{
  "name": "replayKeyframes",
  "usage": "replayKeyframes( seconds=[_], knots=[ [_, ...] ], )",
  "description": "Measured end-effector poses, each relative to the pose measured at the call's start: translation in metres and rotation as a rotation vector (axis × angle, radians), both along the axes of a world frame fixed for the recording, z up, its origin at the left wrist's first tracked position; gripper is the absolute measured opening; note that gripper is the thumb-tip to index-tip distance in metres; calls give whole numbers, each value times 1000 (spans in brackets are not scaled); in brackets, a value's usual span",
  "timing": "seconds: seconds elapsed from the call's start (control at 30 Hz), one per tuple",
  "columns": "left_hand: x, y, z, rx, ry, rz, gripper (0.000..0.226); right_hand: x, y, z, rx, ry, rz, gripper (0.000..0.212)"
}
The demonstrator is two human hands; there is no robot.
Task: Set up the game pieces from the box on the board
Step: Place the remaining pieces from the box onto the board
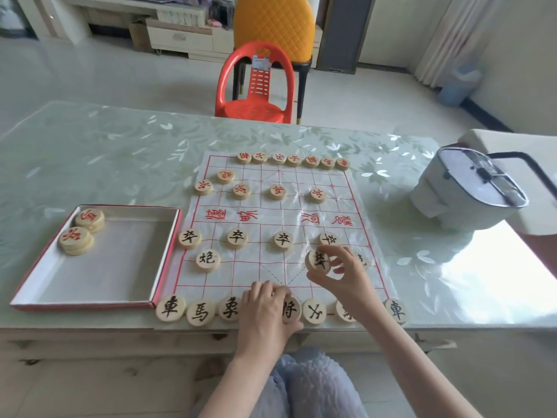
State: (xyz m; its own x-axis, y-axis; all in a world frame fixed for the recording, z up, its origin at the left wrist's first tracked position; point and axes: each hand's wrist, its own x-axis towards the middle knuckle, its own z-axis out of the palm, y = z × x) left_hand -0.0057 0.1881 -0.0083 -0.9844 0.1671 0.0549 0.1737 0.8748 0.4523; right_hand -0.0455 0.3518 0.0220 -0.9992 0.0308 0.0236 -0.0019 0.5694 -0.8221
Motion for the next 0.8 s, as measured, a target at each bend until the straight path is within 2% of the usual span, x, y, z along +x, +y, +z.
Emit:
replayKeyframes(
  seconds=[0.1, 0.33, 0.47, 0.6, 0.8],
  knots=[
    [-1, 1, -4, -82, -26, -7, 57, -2, 11, -4, -29, -5, -17, 45],
    [-1, 6, -3, -92, -49, 2, 65, -24, 30, -10, 7, 3, -67, 46],
    [-1, 5, -3, -65, -83, -3, 71, -40, 47, -11, 110, 1, -139, 49],
    [-6, 6, 1, 17, -51, -3, 70, -56, 77, -17, 213, -71, -252, 52],
    [-28, 15, 12, 197, 70, 43, 64, -71, 109, -24, 185, -157, -342, 54]
  ],
)
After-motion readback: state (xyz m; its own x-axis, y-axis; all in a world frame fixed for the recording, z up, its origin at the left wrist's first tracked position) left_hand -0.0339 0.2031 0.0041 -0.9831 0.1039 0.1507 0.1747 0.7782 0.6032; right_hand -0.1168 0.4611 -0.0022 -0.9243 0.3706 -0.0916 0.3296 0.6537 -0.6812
